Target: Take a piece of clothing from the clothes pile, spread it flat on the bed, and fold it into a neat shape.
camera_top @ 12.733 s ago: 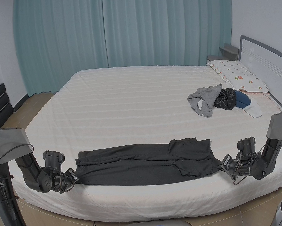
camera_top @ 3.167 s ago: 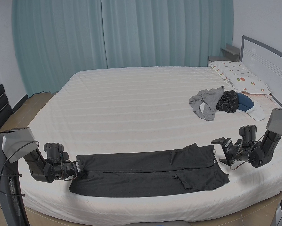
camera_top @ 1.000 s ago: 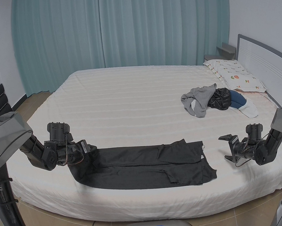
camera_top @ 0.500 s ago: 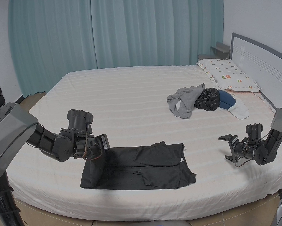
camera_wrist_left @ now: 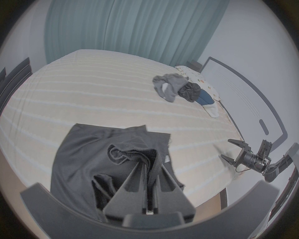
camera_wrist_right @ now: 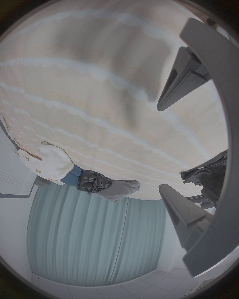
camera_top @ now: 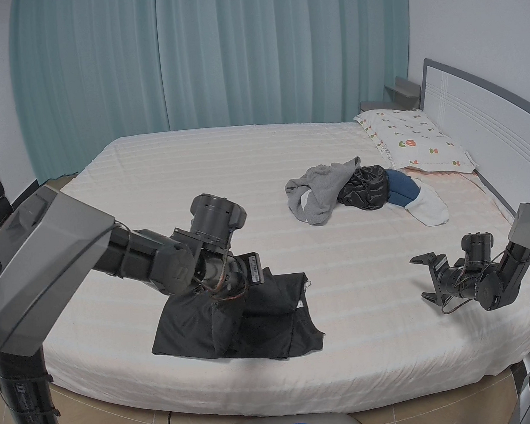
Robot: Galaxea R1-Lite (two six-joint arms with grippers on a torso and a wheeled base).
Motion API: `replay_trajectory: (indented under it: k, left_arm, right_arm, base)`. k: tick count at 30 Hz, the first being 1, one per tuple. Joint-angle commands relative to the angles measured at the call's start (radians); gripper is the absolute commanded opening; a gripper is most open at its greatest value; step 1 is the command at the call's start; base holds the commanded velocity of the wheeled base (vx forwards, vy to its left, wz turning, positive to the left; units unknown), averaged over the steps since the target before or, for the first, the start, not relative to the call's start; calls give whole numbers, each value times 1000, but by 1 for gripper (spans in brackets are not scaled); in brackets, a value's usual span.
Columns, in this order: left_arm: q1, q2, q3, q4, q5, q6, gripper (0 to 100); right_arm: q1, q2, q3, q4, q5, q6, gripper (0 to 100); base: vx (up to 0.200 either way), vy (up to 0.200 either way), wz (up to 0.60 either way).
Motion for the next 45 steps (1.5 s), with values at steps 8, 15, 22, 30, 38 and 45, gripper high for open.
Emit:
replay_trajectory:
  k: [8, 15, 22, 30, 38, 45]
  left_arm:
    - [-81, 143, -140, 22, 63, -47, 0]
    - [-93, 183, -211, 50, 67, -99, 100]
    - [-85, 141, -200, 88, 64, -170, 100]
    - [11, 37, -68, 76, 21, -251, 100]
    - [116, -15, 104, -19, -35, -412, 100]
    - [234, -64, 291, -153, -218, -481, 100]
  right_arm:
    - [1, 1, 1, 0, 0, -3, 100]
    - [2, 1, 1, 0, 0, -3, 100]
    - [2, 1, 4, 0, 0, -3, 100]
    - [2, 1, 4, 0, 0, -3, 100]
    - [4, 1, 5, 0, 0, -4, 100]
    - [7, 1, 5, 1, -1, -9, 100]
  base:
    - [0, 0, 0]
    - [0, 0, 0]
    - [0, 0, 0]
    - [0, 0, 0]
    - [0, 0, 0]
    - [0, 57, 0]
